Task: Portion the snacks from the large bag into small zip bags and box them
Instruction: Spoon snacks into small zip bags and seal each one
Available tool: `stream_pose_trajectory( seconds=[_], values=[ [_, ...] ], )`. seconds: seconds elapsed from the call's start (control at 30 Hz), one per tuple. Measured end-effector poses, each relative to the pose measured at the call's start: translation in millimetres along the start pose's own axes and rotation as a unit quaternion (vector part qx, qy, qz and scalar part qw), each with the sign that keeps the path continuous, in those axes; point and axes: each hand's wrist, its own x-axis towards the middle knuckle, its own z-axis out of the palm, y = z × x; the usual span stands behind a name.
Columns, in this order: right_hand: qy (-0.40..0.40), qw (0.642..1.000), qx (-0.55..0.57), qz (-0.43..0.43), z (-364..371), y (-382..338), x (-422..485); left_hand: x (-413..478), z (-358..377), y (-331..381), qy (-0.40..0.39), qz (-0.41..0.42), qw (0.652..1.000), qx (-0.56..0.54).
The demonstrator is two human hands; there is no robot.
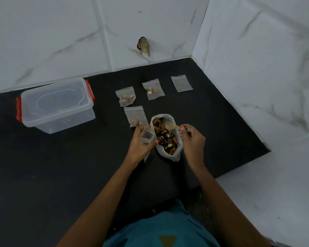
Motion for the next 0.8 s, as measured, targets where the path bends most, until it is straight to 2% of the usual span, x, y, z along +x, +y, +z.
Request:
stream_pose_trajectory(
  seconds=[0.27,0.33,0.43,0.53,0.63,0.8],
  values=[
    [-0.022,0.994,-0.09,-0.051,20.3,20.0,7.6,16.4,1.7,-6.3,-0.016,-0.046,0.999,-0.014],
    [-0.016,0.998,-0.06,-0.015,23.0,23.7,6.2,19.5,1.8,-8.3,-0.025,-0.053,0.998,-0.019],
    [0.012,0.995,0.037,0.087,25.6,20.1,9.7,22.6,1.2,-10.2,-0.039,-0.06,0.997,-0.031],
    [0.027,0.989,0.069,0.13,24.5,17.0,17.6,24.8,0.4,-10.7,-0.044,-0.065,0.996,-0.043],
    [0.022,0.991,0.045,0.127,20.4,15.5,24.6,26.8,0.3,-10.2,-0.045,-0.068,0.996,-0.045],
    [-0.032,0.996,-0.013,0.079,9.9,8.6,27.7,25.1,-1.8,-9.3,-0.051,-0.07,0.995,-0.05]
  ],
)
